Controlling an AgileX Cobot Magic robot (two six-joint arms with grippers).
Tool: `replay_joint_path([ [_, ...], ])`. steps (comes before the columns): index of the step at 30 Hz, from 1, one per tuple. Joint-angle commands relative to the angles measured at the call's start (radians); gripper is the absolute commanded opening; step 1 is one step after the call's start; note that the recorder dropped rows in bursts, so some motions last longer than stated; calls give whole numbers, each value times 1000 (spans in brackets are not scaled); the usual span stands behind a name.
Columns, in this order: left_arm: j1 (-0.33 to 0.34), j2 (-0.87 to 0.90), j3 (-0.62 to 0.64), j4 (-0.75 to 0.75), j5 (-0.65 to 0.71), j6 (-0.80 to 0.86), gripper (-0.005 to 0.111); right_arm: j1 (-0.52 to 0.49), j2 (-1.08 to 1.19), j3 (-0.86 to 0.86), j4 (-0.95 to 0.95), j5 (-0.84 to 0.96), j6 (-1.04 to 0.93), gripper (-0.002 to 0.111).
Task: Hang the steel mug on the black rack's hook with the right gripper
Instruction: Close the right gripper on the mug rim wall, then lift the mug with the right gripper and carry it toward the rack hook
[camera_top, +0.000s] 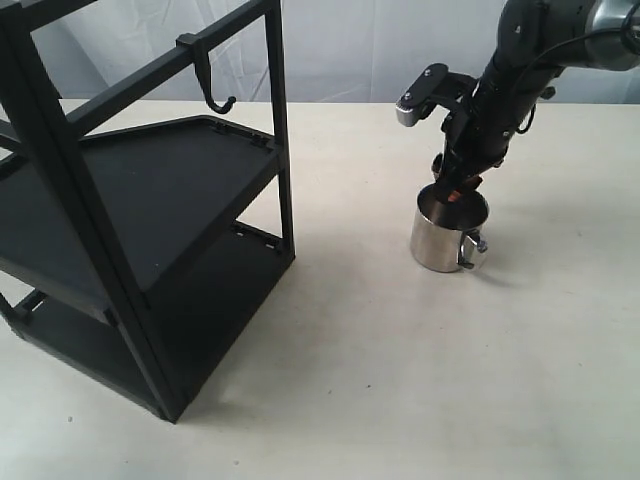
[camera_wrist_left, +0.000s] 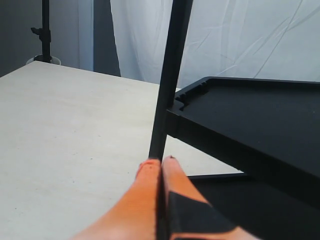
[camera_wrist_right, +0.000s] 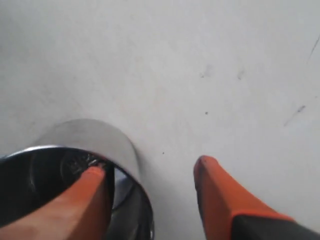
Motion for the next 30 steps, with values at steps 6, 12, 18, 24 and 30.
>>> replay_joint_path([
  [6,-1,-5,0,-9,-6,-2,2,33,43,-7,-86,-32,-28,43],
  [12,-1,-5,0,-9,-6,-2,2,33,37,-7,-84,-36,-28,-1],
  [18,-1,-5,0,-9,-6,-2,2,33,22,-7,-6,-9,42,-1],
  [24,-1,-5,0,-9,-6,-2,2,31,0,-7,170,33,114,-1],
  [30,-1,-5,0,-9,-6,-2,2,31,-44,-7,297,102,131,-1],
])
